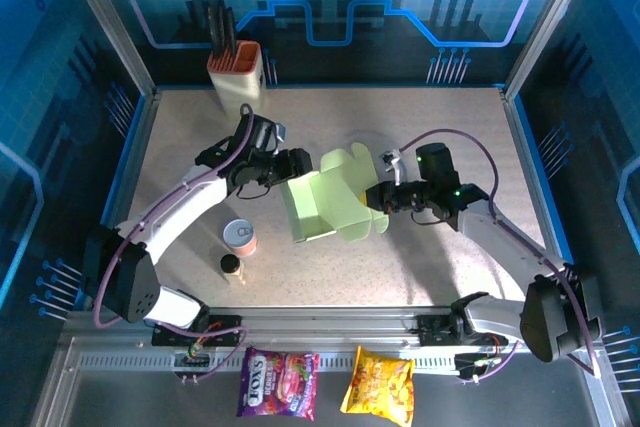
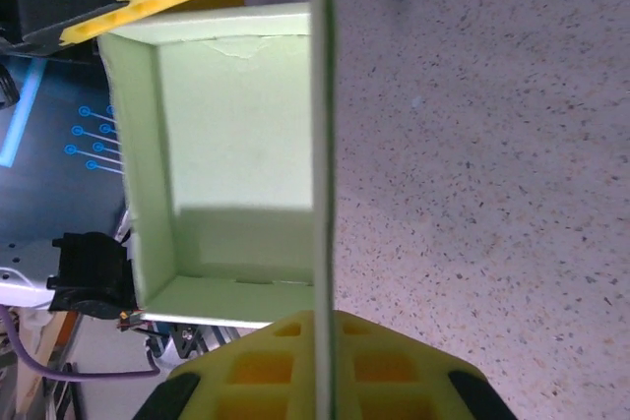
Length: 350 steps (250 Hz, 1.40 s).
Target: Fold the paper box
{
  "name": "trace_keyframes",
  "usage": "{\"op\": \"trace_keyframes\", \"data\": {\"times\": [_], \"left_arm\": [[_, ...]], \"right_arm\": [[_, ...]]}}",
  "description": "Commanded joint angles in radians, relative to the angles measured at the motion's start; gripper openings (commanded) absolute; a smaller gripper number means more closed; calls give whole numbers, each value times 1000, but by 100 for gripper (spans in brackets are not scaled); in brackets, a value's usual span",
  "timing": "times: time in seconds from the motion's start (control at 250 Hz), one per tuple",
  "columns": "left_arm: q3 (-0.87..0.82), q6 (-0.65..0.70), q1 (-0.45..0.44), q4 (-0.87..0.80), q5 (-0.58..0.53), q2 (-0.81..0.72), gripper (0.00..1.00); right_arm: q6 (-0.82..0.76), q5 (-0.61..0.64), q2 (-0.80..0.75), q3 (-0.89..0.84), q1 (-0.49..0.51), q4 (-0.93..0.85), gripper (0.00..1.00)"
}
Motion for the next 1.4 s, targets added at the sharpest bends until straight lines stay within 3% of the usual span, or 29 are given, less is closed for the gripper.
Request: {"op": "trace_keyframes", "data": {"times": [0.0, 0.396, 0.615, 0.831, 1.051, 1.207, 1.394], "left_arm": [[-12, 27, 19, -29, -23, -35, 72], [-104, 141, 76, -31, -68, -129, 74], [-176, 188, 89, 48, 15, -178, 70], [-256, 177, 90, 121, 179, -148, 54], [-325, 135, 89, 183, 324, -9, 37], [-374, 81, 89, 297, 399, 91, 39], [-369, 82, 90, 349, 394, 155, 40]], "right_arm": [[-103, 73, -5, 95, 12, -191, 4], [-489, 406, 140, 422, 121, -655, 4], [-774, 550, 277, 575, 229, -783, 7], [-963, 591, 468, 769, 251, -870, 5], [-1061, 552, 587, 891, 260, -889, 4], [-1073, 526, 620, 911, 258, -881, 4], [-1078, 491, 622, 886, 253, -863, 4]]}}
